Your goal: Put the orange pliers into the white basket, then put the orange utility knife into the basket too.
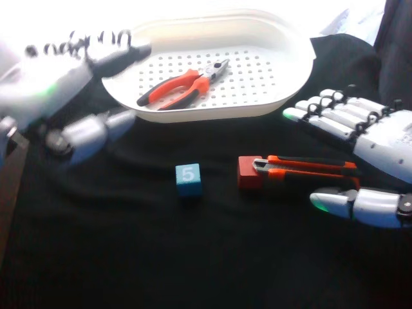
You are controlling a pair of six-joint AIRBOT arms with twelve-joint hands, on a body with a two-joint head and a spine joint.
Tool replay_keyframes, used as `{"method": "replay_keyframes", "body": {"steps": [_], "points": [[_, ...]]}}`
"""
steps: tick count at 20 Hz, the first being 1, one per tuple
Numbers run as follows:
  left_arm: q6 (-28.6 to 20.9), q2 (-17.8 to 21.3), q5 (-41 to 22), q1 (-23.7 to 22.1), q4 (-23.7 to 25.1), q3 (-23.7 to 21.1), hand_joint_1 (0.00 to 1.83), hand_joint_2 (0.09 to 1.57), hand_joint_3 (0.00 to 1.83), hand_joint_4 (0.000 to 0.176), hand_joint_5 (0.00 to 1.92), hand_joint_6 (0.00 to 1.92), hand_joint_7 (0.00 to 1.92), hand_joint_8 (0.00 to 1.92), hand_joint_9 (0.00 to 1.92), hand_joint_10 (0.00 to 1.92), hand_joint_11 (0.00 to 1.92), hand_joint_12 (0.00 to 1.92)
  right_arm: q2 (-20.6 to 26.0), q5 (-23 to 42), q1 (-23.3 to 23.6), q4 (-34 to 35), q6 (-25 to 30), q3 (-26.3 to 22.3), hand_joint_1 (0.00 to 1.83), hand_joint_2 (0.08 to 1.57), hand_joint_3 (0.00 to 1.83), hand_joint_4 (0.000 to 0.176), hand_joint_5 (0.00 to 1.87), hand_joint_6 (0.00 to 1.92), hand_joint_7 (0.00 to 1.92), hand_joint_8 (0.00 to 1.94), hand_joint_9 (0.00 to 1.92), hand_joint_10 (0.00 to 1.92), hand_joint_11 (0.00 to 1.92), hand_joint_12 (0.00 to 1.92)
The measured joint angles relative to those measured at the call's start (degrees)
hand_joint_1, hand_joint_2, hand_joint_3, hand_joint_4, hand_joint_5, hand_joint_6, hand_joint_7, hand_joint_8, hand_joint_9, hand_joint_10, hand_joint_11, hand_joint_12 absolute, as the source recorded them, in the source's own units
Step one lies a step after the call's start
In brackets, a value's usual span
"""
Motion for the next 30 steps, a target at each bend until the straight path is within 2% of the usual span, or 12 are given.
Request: {"method": "replay_keyframes", "body": {"steps": [2, 4, 6, 7, 8, 9, 10, 14, 21, 24, 27, 30], "points": [[-4.0, 0.2, -5.0, 4.3, -0.8, -0.9, 0.62, 1.45, 0.0, 0.0, 0.29, 0.03, 0.36, 0.03, 0.36, 0.11, 0.0, 1.24, -1.2, -1.8, 0.8, 0.4, 0.0, 1.2, 0.57, 1.27, 0.0, 0.0, 0.0, 0.0, 0.04, 0.0, 0.1, 0.01, 0.0, 0.4], [-4.4, 0.3, -9.9, 7.6, -2.8, -2.6, 0.59, 1.46, 0.0, 0.003, 0.27, 0.01, 0.4, 0.02, 0.38, 0.1, 0.0, 1.14, -2.8, -3.1, 1.5, 0.9, 0.0, 2.4, 0.6, 1.28, 0.0, 0.0, 0.04, 0.01, 0.16, 0.02, 0.2, 0.05, 0.0, 0.75], [-5.1, 0.5, -14.0, 9.8, -2.5, -3.9, 0.6, 1.45, 0.0, 0.016, 0.27, 0.01, 0.45, 0.03, 0.59, 0.19, 0.0, 1.3, -4.0, -4.3, 2.2, 1.1, 0.0, 3.5, 0.69, 1.29, 0.0, 0.0, 0.32, 0.05, 0.53, 0.14, 0.21, 0.89, 0.0, 1.54], [-5.5, 0.4, -15.3, 10.6, -2.8, -4.0, 0.61, 1.44, 0.0, 0.007, 0.29, 0.01, 0.48, 0.02, 0.61, 0.21, 0.0, 1.29, -4.5, -5.1, 2.6, 1.0, 0.0, 4.2, 0.75, 1.29, 0.0, 0.0, 0.49, 0.44, 0.54, 0.89, 0.32, 1.4, 0.13, 1.8], [-6.3, 0.5, -17.5, 12.5, -4.6, -4.5, 0.64, 1.44, 0.0, 0.011, 0.3, 0.02, 0.48, 0.02, 0.63, 0.22, 0.0, 1.26, -5.4, -5.5, 2.9, 1.7, 0.0, 5.3, 0.86, 1.34, 0.0, 0.0, 0.55, 1.36, 0.56, 1.22, 0.44, 1.54, 0.29, 1.86], [-6.3, 0.5, -17.5, 12.5, -4.6, -4.5, 0.64, 1.44, 0.0, 0.011, 0.3, 0.02, 0.48, 0.02, 0.63, 0.22, 0.0, 1.26, -5.4, -5.5, 2.9, 1.7, 0.0, 5.3, 0.86, 1.34, 0.0, 0.0, 0.55, 1.36, 0.56, 1.22, 0.44, 1.54, 0.29, 1.86], [-6.6, 0.5, -18.8, 13.9, -5.7, -4.9, 0.73, 1.43, 0.0, 0.007, 0.34, 0.02, 0.56, 0.04, 0.64, 0.22, 0.0, 1.18, -5.8, -5.4, 3.5, 2.4, -1.0, 5.7, 0.88, 1.35, 0.0, 0.005, 0.59, 1.63, 0.78, 1.85, 0.82, 1.89, 0.84, 1.92], [-7.0, 0.5, -21.5, 15.9, -7.1, -5.6, 0.76, 1.41, 0.0, 0.0, 0.33, 0.01, 0.47, 0.0, 0.67, 0.24, 0.0, 1.19, -7.4, -4.9, 4.3, 3.3, -1.7, 8.0, 1.25, 1.28, 0.0, 0.0, 1.06, 1.92, 1.29, 1.94, 1.4, 1.92, 1.48, 1.92], [-7.2, 0.5, -23.0, 16.1, -7.1, -5.6, 0.75, 1.4, 0.0, 0.012, 0.34, 0.0, 0.78, 0.11, 0.62, 0.17, 0.0, 1.01, -0.9, -0.9, 4.5, -1.3, -1.5, 0.6, 1.14, 1.34, 0.02, 0.0, 1.02, 1.92, 1.3, 1.94, 1.44, 1.92, 1.45, 1.92], [-7.2, 0.5, -23.1, 16.1, -6.9, -5.6, 0.79, 1.39, 0.0, 0.0, 0.36, 0.0, 0.85, 0.11, 0.65, 0.08, 0.0, 1.09, 3.1, 4.3, 4.5, -2.1, -1.6, -1.4, 1.35, 1.28, 0.0, 0.0, 0.89, 1.92, 1.19, 1.94, 1.39, 1.92, 1.44, 1.92], [-7.2, 0.5, -23.2, 16.1, -6.9, -5.6, 0.72, 1.41, 0.0, 0.014, 0.34, 0.0, 0.71, 0.03, 0.65, 0.06, 0.0, 1.17, 5.0, 8.5, 4.5, -1.8, -1.6, -2.2, 1.37, 1.28, 0.0, 0.017, 0.91, 1.92, 1.21, 1.94, 1.41, 1.92, 1.47, 1.92], [-7.3, 0.5, -23.4, 16.3, -7.2, -5.9, 0.7, 1.4, 0.0, 0.011, 0.38, 0.01, 0.72, 0.03, 0.52, 0.01, 0.0, 0.87, 5.1, 7.9, 8.9, -4.6, -1.2, -1.4, 1.29, 1.29, 0.0, 0.016, 0.86, 1.92, 1.22, 1.94, 1.39, 1.92, 1.42, 1.92]]}}
